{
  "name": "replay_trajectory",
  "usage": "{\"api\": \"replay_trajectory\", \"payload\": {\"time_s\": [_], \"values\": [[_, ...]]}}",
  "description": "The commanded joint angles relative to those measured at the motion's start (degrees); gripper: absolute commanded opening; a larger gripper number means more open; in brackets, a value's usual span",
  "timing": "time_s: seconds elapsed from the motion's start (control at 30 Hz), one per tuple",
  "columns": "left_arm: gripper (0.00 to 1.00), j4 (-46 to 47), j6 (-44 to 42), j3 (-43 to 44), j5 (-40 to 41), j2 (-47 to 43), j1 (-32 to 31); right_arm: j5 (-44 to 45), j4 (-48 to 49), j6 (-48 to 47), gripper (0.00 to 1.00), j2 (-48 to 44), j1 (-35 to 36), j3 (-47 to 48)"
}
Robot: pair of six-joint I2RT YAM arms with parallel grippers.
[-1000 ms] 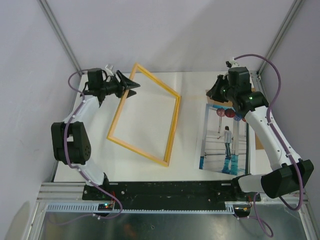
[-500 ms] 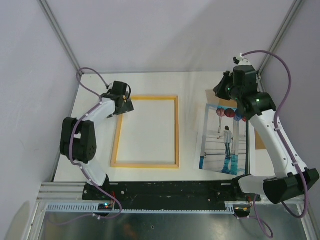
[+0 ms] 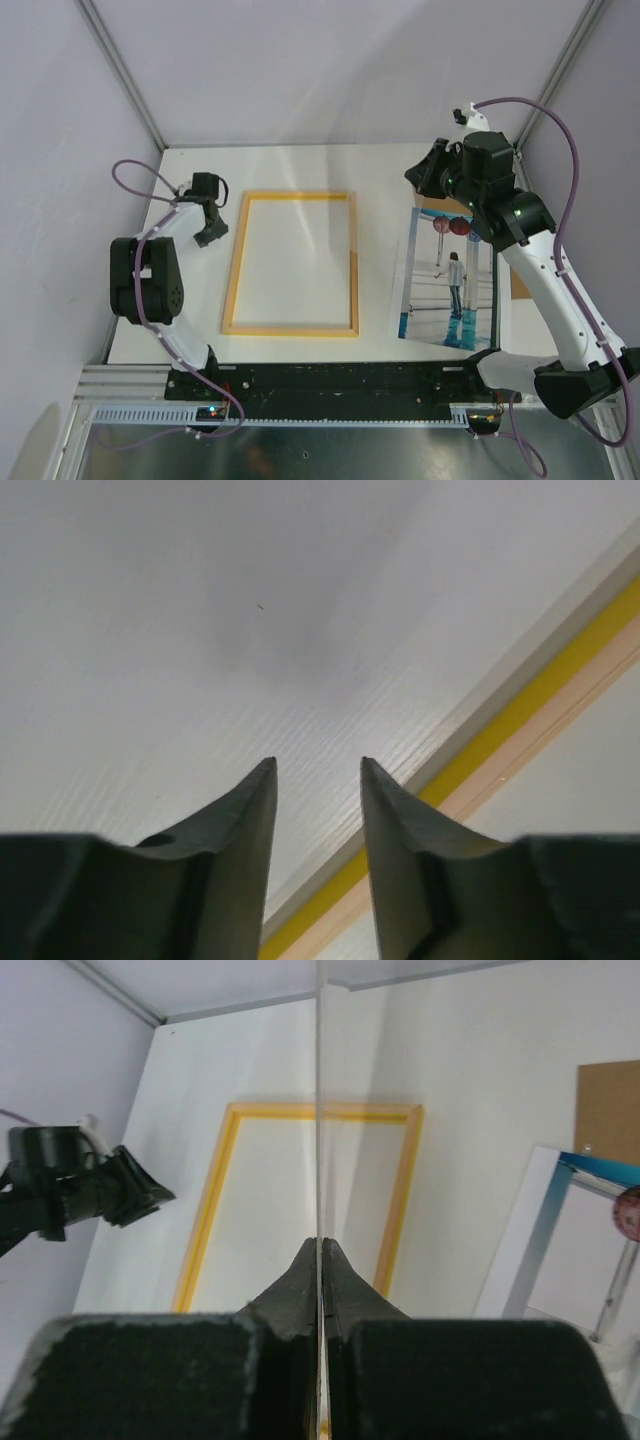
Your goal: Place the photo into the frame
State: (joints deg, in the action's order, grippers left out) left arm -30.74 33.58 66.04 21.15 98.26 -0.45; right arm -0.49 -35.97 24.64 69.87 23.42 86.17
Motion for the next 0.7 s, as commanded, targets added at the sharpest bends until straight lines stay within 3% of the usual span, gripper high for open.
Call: {"api": "replay_trajectory", "payload": {"time_s": [0.0, 0.1, 0.33, 0.67], "values": [[0.31, 1.5, 2.8, -1.2, -3.4, 2.7, 1.4, -3.3, 6.2, 1.3, 0.00, 0.5, 1.4, -0.1], [0.16, 2.5, 4.7, -2.9, -6.6, 3.7, 1.5, -4.2, 7.4, 1.8, 0.00, 0.9, 1.6, -1.3], [0.02, 6.1, 9.9, -8.9, -11.1, 1.0, 1.0, -10.8, 10.4, 3.4, 0.00, 1.7, -1.7, -6.0], [0.00, 9.8, 15.4, -13.2, -16.2, -2.6, -8.1, -20.2, 13.8, 4.8, 0.00, 2.2, -7.8, -11.9]]}}
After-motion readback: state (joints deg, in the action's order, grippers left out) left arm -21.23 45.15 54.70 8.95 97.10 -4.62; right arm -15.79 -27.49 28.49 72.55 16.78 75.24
